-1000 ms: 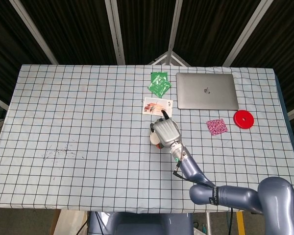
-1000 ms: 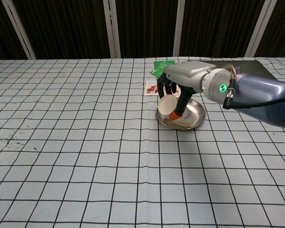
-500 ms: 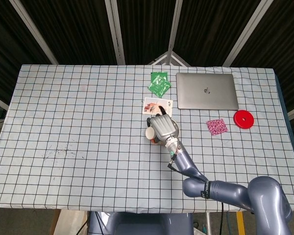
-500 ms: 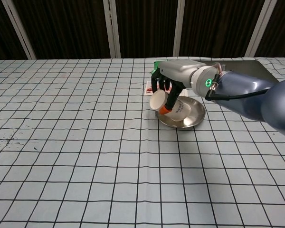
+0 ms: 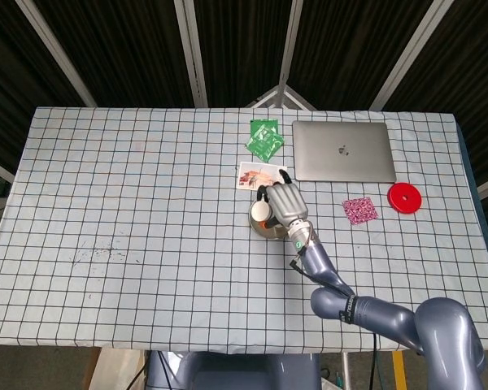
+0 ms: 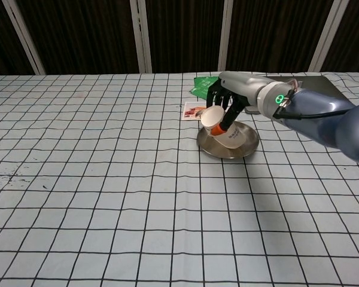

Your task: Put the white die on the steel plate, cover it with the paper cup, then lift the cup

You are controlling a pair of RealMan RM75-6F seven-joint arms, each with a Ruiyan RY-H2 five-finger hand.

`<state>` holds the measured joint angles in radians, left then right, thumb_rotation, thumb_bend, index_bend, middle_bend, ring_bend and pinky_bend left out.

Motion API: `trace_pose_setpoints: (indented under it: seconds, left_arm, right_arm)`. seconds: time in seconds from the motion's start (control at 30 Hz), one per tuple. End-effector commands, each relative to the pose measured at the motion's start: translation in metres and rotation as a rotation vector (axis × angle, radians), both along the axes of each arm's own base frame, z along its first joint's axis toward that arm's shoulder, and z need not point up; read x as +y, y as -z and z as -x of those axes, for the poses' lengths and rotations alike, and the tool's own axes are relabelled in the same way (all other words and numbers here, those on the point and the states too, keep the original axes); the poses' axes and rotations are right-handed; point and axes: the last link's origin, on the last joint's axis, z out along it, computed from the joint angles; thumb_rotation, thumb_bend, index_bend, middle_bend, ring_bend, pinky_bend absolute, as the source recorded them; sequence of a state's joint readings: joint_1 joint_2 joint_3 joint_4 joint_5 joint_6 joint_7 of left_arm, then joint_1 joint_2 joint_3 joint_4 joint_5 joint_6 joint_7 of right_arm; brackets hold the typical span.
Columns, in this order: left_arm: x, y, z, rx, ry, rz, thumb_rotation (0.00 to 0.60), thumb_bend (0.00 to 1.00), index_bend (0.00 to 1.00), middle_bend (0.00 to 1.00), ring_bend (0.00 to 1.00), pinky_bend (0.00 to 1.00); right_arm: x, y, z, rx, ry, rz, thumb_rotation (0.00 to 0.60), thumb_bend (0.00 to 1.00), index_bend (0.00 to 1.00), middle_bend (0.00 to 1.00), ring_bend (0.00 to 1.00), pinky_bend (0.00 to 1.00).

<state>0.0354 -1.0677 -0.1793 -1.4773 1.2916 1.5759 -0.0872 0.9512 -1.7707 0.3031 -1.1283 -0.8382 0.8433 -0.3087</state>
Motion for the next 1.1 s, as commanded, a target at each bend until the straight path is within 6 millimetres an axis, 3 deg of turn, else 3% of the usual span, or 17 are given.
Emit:
trace_pose_setpoints:
  seconds: [0.03,0.27,0.67,1.1]
  left_arm:
    - [0.0,0.0,0.0,0.0,0.001,-0.001,0.6,0.27,0.36,0.0,0.0,0.0]
    - [0.001,0.002,-0.001,0.004,0.0,0.004,0.6,0.27,0.36,0.0,0.0,0.0]
    - [0.003,0.004,-0.002,0.009,0.001,0.011,0.6,0.27,0.36,0.0,0.0,0.0]
    - [0.003,0.006,-0.005,0.008,0.011,0.015,0.6,0.27,0.36,0.0,0.0,0.0]
  right_arm:
    - [-0.002,-0.005,0.009,-0.02,0.029,0.01,0.6,0.36,0.64,0.56,0.38,0.04]
    - [-0.001,-0.016,0.032,-0.023,0.064,0.021,0.6,0.36,0.64,0.56,0.38,0.04]
    - [0.009,-0.024,0.05,0.0,0.062,0.007,0.6,0.36,0.64,0.56,0.38,0.04]
    - [0.024,-0.018,0.029,-0.034,0.011,-0.054,0.6,0.36,0.64,0.56,0.38,0.04]
